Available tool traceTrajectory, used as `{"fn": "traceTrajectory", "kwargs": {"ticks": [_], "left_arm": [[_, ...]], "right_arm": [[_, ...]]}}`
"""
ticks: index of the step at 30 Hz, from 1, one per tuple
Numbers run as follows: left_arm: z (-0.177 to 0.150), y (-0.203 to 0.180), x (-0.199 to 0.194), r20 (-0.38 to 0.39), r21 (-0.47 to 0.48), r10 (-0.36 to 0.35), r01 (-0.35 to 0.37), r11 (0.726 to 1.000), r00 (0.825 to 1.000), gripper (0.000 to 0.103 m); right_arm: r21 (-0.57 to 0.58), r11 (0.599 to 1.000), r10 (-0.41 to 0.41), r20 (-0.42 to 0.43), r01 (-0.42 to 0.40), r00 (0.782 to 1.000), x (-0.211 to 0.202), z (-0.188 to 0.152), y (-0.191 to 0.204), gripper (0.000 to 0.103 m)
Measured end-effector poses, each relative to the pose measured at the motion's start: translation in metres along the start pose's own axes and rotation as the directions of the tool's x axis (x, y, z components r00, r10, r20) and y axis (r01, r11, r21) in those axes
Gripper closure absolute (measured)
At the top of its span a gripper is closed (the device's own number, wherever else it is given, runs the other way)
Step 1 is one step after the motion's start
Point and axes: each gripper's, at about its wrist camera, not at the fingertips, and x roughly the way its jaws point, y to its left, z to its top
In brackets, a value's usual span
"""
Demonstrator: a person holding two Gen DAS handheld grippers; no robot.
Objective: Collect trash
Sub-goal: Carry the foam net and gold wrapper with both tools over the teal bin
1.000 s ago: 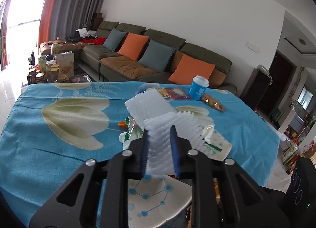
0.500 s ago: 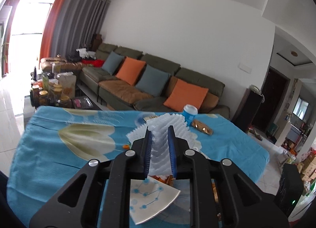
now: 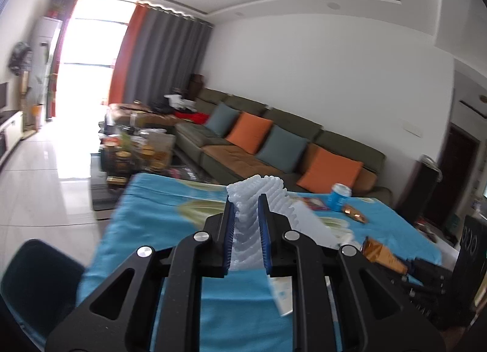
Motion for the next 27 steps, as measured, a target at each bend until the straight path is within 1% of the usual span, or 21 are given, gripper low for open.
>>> {"fn": "traceTrajectory", "kwargs": {"ticks": [3, 6, 8, 11, 12, 13, 14, 15, 17, 18, 19, 20, 22, 23, 24, 25, 26, 27], "left_arm": [[0.001, 0.027, -0.028, 0.025, -0.016, 0.092, -0.091, 0.996, 0.995, 0.087], [-0.001, 0.060, -0.056, 0.037, -0.044, 0.198, -0.196, 0.980, 0.980, 0.087], [-0.003, 0.084, -0.077, 0.037, -0.073, 0.279, -0.275, 0.959, 0.960, 0.087], [-0.007, 0.117, -0.106, 0.028, -0.103, 0.388, -0.383, 0.918, 0.921, 0.087], [-0.008, 0.130, -0.118, 0.022, -0.117, 0.428, -0.423, 0.898, 0.903, 0.087], [-0.010, 0.139, -0.125, 0.019, -0.124, 0.449, -0.444, 0.887, 0.893, 0.087], [-0.012, 0.149, -0.133, 0.011, -0.132, 0.479, -0.474, 0.871, 0.878, 0.087], [-0.015, 0.159, -0.141, 0.002, -0.141, 0.505, -0.500, 0.855, 0.863, 0.087], [-0.021, 0.175, -0.152, -0.017, -0.155, 0.539, -0.534, 0.831, 0.842, 0.087], [-0.025, 0.183, -0.157, -0.025, -0.157, 0.549, -0.546, 0.823, 0.835, 0.087], [-0.029, 0.195, -0.160, -0.040, -0.165, 0.564, -0.562, 0.810, 0.825, 0.087], [-0.032, 0.203, -0.164, -0.052, -0.173, 0.570, -0.569, 0.804, 0.820, 0.087], [-0.042, 0.220, -0.167, -0.083, -0.188, 0.581, -0.585, 0.789, 0.810, 0.087], [-0.048, 0.229, -0.167, -0.103, -0.190, 0.586, -0.594, 0.781, 0.804, 0.087], [-0.053, 0.236, -0.166, -0.122, -0.192, 0.588, -0.600, 0.776, 0.799, 0.087], [-0.060, 0.242, -0.164, -0.138, -0.195, 0.589, -0.605, 0.772, 0.796, 0.087], [-0.066, 0.249, -0.160, -0.159, -0.202, 0.583, -0.604, 0.771, 0.797, 0.087], [-0.072, 0.259, -0.155, -0.182, -0.216, 0.570, -0.598, 0.772, 0.801, 0.087]], "right_arm": [[-0.020, 0.996, 0.092, -0.013, -0.092, 0.996, 0.021, 0.014, 0.018, 0.071], [-0.045, 0.982, 0.184, -0.033, -0.185, 0.982, 0.044, 0.027, 0.043, 0.071], [-0.064, 0.967, 0.245, -0.050, -0.248, 0.968, 0.057, 0.035, 0.060, 0.071], [-0.105, 0.940, 0.317, -0.083, -0.325, 0.945, 0.076, 0.044, 0.091, 0.071], [-0.118, 0.924, 0.353, -0.104, -0.364, 0.930, 0.086, 0.047, 0.105, 0.071], [-0.126, 0.913, 0.374, -0.122, -0.388, 0.919, 0.094, 0.049, 0.117, 0.071], [-0.135, 0.903, 0.391, -0.140, -0.409, 0.910, 0.100, 0.051, 0.128, 0.071], [-0.144, 0.887, 0.416, -0.167, -0.439, 0.894, 0.109, 0.052, 0.142, 0.071], [-0.161, 0.864, 0.444, -0.208, -0.478, 0.872, 0.123, 0.053, 0.167, 0.071], [-0.169, 0.848, 0.458, -0.242, -0.502, 0.855, 0.134, 0.053, 0.183, 0.071], [-0.174, 0.838, 0.465, -0.270, -0.518, 0.843, 0.144, 0.053, 0.194, 0.071], [-0.181, 0.827, 0.470, -0.295, -0.532, 0.832, 0.153, 0.051, 0.207, 0.071], [-0.210, 0.812, 0.460, -0.343, -0.545, 0.819, 0.171, 0.048, 0.233, 0.071], [-0.210, 0.809, 0.460, -0.357, -0.549, 0.813, 0.176, 0.046, 0.238, 0.071], [-0.209, 0.806, 0.457, -0.373, -0.553, 0.807, 0.183, 0.045, 0.247, 0.071], [-0.209, 0.802, 0.451, -0.402, -0.560, 0.797, 0.194, 0.042, 0.258, 0.071], [-0.203, 0.801, 0.447, -0.424, -0.564, 0.788, 0.201, 0.039, 0.265, 0.071], [-0.196, 0.799, 0.444, -0.444, -0.568, 0.778, 0.207, 0.037, 0.273, 0.071]]}}
